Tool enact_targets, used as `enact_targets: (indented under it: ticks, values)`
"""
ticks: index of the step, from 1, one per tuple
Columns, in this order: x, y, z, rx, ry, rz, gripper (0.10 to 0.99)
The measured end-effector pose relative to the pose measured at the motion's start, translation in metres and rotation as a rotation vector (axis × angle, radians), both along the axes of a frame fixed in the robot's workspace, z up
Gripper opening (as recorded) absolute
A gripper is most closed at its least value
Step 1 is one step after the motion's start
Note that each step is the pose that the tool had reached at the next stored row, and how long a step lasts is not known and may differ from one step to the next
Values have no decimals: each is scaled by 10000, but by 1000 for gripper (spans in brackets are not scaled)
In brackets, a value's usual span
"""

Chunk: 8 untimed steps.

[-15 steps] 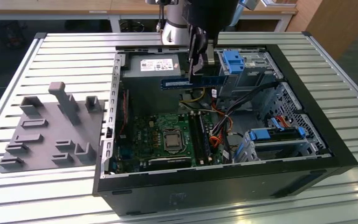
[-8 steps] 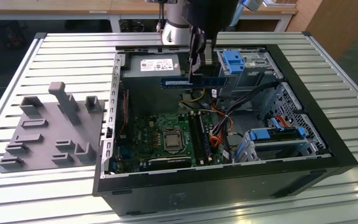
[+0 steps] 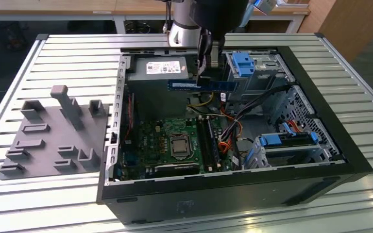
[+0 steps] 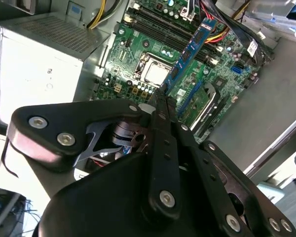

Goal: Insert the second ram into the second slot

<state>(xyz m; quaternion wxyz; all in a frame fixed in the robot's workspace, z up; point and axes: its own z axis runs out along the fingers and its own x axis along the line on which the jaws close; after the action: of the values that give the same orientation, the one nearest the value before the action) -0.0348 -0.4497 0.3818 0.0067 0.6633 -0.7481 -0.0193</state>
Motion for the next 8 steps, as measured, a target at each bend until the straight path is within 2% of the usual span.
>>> enact_targets:
  ticks: [8]
  values:
    - [0,0,0,0,0,-470,118]
